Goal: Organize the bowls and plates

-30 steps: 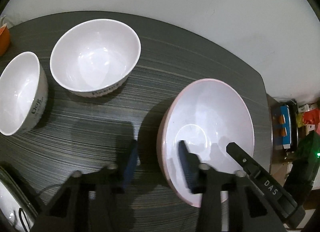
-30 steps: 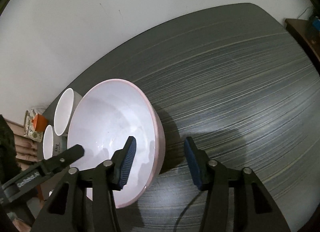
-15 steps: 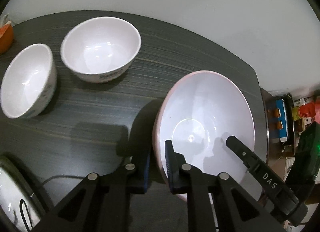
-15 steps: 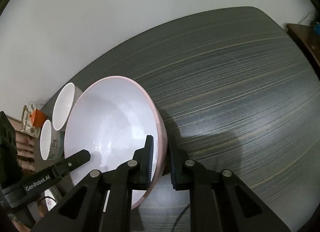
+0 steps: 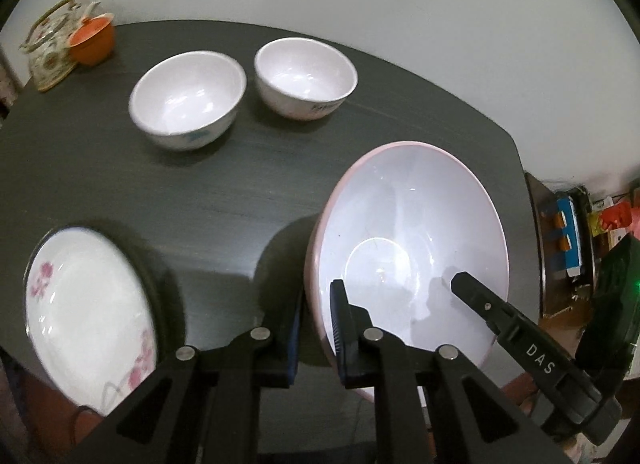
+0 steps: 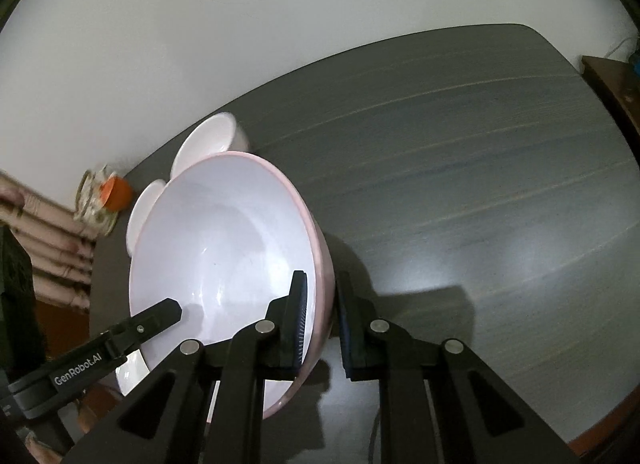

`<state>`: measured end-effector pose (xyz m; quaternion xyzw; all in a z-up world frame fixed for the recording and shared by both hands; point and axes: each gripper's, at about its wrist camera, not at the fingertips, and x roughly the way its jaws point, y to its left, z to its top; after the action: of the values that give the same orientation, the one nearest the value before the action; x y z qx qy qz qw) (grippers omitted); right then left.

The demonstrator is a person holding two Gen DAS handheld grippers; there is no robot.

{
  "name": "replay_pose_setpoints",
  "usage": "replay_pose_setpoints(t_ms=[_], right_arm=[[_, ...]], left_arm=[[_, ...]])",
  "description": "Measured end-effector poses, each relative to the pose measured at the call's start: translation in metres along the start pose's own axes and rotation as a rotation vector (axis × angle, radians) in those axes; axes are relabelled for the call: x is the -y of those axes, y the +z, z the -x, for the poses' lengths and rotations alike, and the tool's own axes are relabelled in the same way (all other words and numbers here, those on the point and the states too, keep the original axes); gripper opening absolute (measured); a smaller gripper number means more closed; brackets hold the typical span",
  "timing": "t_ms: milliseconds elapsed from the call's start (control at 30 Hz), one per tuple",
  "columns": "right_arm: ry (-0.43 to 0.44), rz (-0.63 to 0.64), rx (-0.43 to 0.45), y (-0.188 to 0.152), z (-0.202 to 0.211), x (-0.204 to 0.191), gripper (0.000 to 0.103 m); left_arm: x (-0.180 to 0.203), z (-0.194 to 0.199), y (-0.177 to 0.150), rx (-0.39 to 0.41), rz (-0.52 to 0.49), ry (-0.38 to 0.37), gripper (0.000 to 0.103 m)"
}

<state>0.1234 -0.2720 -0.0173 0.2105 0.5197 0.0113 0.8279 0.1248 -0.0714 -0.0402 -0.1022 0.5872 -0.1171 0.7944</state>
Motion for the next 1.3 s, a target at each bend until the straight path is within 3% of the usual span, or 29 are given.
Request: replay_pose_setpoints(t_ms=[467, 833, 1300], right_arm=[[0.008, 0.037, -0.079, -0.070, 0.003, -0.029, 0.015], [-0.018, 0.040, -0.124, -0.092, -0.009, -0.029, 0.016], [-0.048, 0.042, -0.137, -0.097, -0.020, -0.030, 0.016]], left_arm=[[-0.031, -0.007, -0.044, -0.036, 0.025, 0.020, 0.013], [-0.044, -0.024, -0.056, -0.055, 0.022, 0.035, 0.013], [-0.044, -0.040, -0.058, -0.077, 0.025, 0.043, 0.013]])
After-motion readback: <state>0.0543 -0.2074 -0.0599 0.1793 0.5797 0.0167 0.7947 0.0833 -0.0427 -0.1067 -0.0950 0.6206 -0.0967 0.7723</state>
